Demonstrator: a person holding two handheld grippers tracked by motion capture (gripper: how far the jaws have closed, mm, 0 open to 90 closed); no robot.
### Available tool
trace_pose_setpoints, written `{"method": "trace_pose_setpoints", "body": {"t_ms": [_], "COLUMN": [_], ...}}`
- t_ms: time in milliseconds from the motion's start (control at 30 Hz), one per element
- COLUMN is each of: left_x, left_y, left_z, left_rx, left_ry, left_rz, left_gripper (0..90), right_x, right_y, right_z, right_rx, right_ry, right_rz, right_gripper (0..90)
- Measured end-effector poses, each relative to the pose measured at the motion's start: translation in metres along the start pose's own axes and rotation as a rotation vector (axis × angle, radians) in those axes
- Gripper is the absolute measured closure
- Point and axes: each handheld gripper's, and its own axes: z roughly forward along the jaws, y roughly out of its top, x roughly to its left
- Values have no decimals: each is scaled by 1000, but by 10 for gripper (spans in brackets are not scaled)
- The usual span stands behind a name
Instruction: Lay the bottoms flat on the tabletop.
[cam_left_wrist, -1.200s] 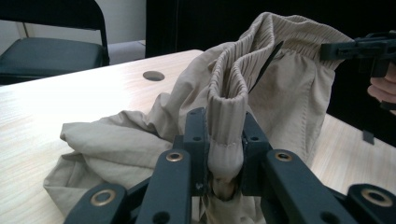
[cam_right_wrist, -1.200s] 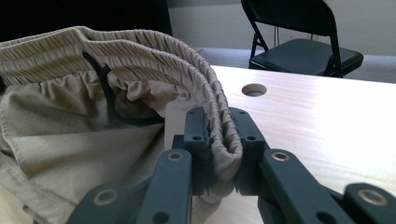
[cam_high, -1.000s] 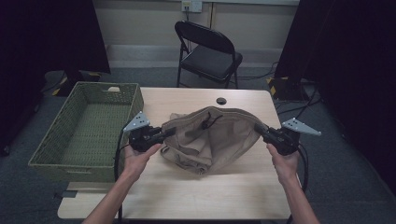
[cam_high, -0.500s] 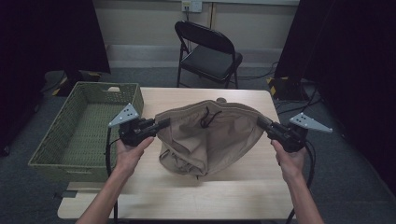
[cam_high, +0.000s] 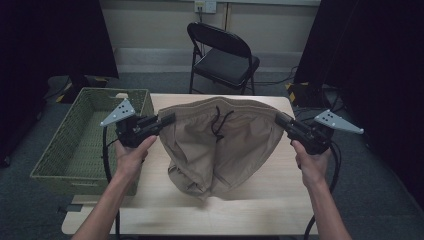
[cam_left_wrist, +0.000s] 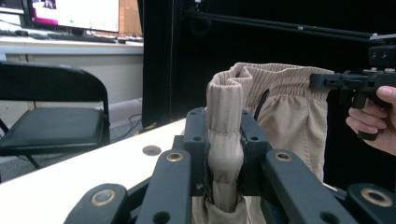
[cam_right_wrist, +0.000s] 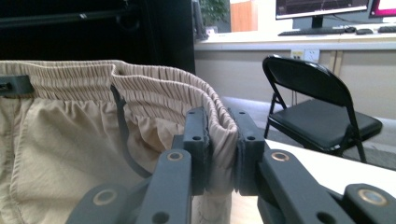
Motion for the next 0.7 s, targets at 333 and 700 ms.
{"method": "trace_pose_setpoints", "body": {"t_ms": [333,700], "left_x": [1,6], "left_y": [21,17], "left_z": [-2,-5], "left_rx": [-56,-67], "left_ry": [-6,5], "left_rz": [4,-17], "left_gripper": [780,783], "right_x": [6,6], "right_y": [26,29], "right_z": [1,3], "right_rx": [-45,-59], "right_ry": [15,17], "right_rz": [-20,-14], "right_gripper": [788,789]}}
